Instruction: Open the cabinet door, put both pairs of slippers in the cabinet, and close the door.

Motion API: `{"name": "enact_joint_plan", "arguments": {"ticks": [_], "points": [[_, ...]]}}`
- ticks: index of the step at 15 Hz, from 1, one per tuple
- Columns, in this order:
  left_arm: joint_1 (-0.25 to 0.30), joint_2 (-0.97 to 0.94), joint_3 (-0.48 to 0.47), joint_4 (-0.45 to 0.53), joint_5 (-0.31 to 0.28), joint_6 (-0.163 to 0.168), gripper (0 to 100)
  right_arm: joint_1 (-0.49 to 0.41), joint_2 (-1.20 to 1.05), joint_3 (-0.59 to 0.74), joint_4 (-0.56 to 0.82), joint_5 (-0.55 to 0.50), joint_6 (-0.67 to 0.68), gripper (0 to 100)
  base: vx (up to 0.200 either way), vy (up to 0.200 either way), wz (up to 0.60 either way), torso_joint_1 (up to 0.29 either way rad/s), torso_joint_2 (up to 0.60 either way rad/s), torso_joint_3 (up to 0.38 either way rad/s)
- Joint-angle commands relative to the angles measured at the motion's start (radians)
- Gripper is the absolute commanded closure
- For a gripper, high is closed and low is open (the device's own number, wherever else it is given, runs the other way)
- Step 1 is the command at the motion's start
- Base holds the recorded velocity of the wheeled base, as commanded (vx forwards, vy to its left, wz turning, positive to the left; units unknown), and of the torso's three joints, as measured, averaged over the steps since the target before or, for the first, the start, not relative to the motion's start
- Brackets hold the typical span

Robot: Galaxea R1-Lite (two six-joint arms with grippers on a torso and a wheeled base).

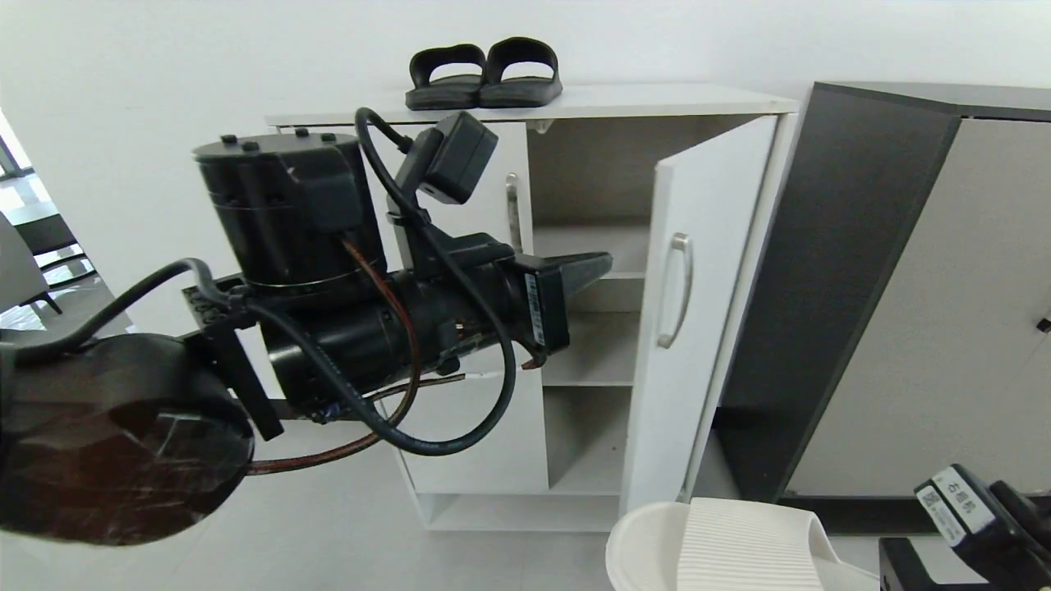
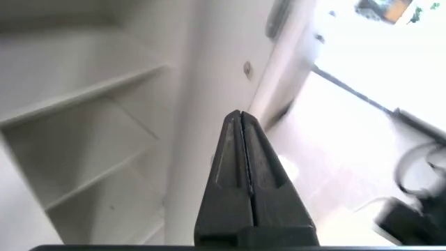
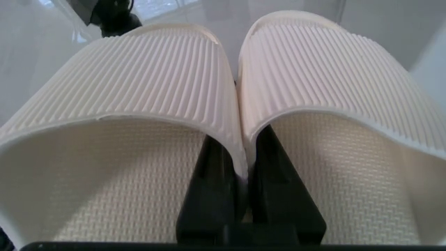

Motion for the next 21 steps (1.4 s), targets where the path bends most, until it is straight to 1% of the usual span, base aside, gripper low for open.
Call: {"name": "enact_joint_plan", "arguments": {"ticks": [1, 2, 4, 5, 6, 7, 8, 9, 10, 11, 12, 13, 14, 15, 17, 18, 19, 20, 21], "points": [[0.038, -0.054, 0.019, -0.002, -0.001, 0.000, 100, 0.000, -0.013, 0.005, -0.001, 0.001, 0.000, 100, 0.000, 0.000, 0.00, 0.000, 0.00, 0.000], [0.047, -0.058, 0.034, -0.007, 0.001, -0.005, 100, 0.003, -0.021, 0.003, -0.001, 0.002, 0.000, 100, 0.000, 0.000, 0.00, 0.000, 0.00, 0.000], [0.084, -0.090, 0.069, -0.007, 0.002, -0.005, 100, 0.015, -0.021, -0.003, -0.001, 0.001, 0.001, 100, 0.000, 0.000, 0.00, 0.000, 0.00, 0.000], [0.108, -0.113, 0.086, -0.002, 0.014, -0.002, 100, 0.018, -0.018, -0.011, -0.001, -0.002, 0.003, 100, 0.000, 0.000, 0.00, 0.000, 0.00, 0.000], [0.118, -0.141, 0.095, 0.007, 0.042, -0.002, 100, 0.023, -0.018, -0.027, 0.001, -0.005, 0.009, 100, 0.000, 0.000, 0.00, 0.000, 0.00, 0.000], [0.118, -0.244, 0.126, 0.050, 0.146, 0.001, 100, 0.038, -0.026, -0.072, -0.001, -0.021, 0.112, 100, 0.000, 0.000, 0.00, 0.000, 0.00, 0.000], [0.118, -0.284, 0.132, 0.072, 0.174, 0.000, 100, 0.041, -0.026, -0.093, 0.001, -0.047, 0.156, 100, 0.000, 0.000, 0.00, 0.000, 0.00, 0.000], [0.127, -0.417, 0.149, 0.201, 0.292, 0.010, 100, 0.064, 0.030, -0.169, 0.002, -0.219, 0.273, 100, 0.000, 0.000, 0.00, 0.000, 0.00, 0.000], [0.173, -0.518, 0.164, 0.331, 0.401, 0.021, 100, 0.095, 0.096, -0.222, 0.002, -0.363, 0.307, 100, 0.000, 0.000, 0.00, 0.000, 0.00, 0.000], [0.223, -0.601, 0.187, 0.425, 0.444, 0.021, 100, 0.110, 0.145, -0.248, 0.002, -0.469, 0.311, 100, 0.000, 0.000, 0.00, 0.000, 0.00, 0.000], [0.277, -0.695, 0.221, 0.512, 0.455, 0.024, 100, 0.114, 0.197, -0.290, 0.002, -0.579, 0.311, 100, 0.000, 0.000, 0.00, 0.000, 0.00, 0.000], [0.328, -0.781, 0.264, 0.583, 0.482, 0.033, 100, 0.109, 0.237, -0.328, 0.007, -0.679, 0.313, 100, 0.000, 0.000, 0.00, 0.000, 0.00, 0.000], [0.375, -0.827, 0.293, 0.615, 0.507, 0.033, 100, 0.106, 0.261, -0.356, 0.008, -0.737, 0.316, 100, 0.000, 0.000, 0.00, 0.000, 0.00, 0.000], [0.483, -0.933, 0.364, 0.644, 0.514, 0.037, 100, 0.101, 0.286, -0.366, 0.008, -0.811, 0.314, 100, 0.000, 0.000, 0.00, 0.000, 0.00, 0.000], [0.659, -1.088, 0.484, 0.647, 0.514, 0.046, 100, 0.101, 0.277, -0.365, 0.008, -0.821, 0.313, 100, 0.000, 0.000, 0.00, 0.000, 0.00, 0.000], [0.753, -1.155, 0.559, 0.647, 0.514, 0.052, 100, 0.101, 0.267, -0.362, 0.008, -0.821, 0.313, 100, 0.000, 0.000, 0.00, 0.000, 0.00, 0.000], [0.825, -1.241, 0.637, 0.647, 0.510, 0.069, 100, 0.101, 0.260, -0.354, 0.008, -0.821, 0.313, 100, 0.000, 0.000, 0.00, 0.000, 0.00, 0.000], [0.828, -1.313, 0.704, 0.647, 0.485, 0.092, 100, 0.103, 0.255, -0.346, 0.008, -0.821, 0.310, 100, 0.000, 0.000, 0.00, 0.000, 0.00, 0.000], [0.828, -1.397, 0.761, 0.647, 0.407, 0.118, 100, 0.104, 0.250, -0.345, 0.008, -0.820, 0.310, 100, 0.000, 0.000, 0.00, 0.000, 0.00, 0.000]]}}
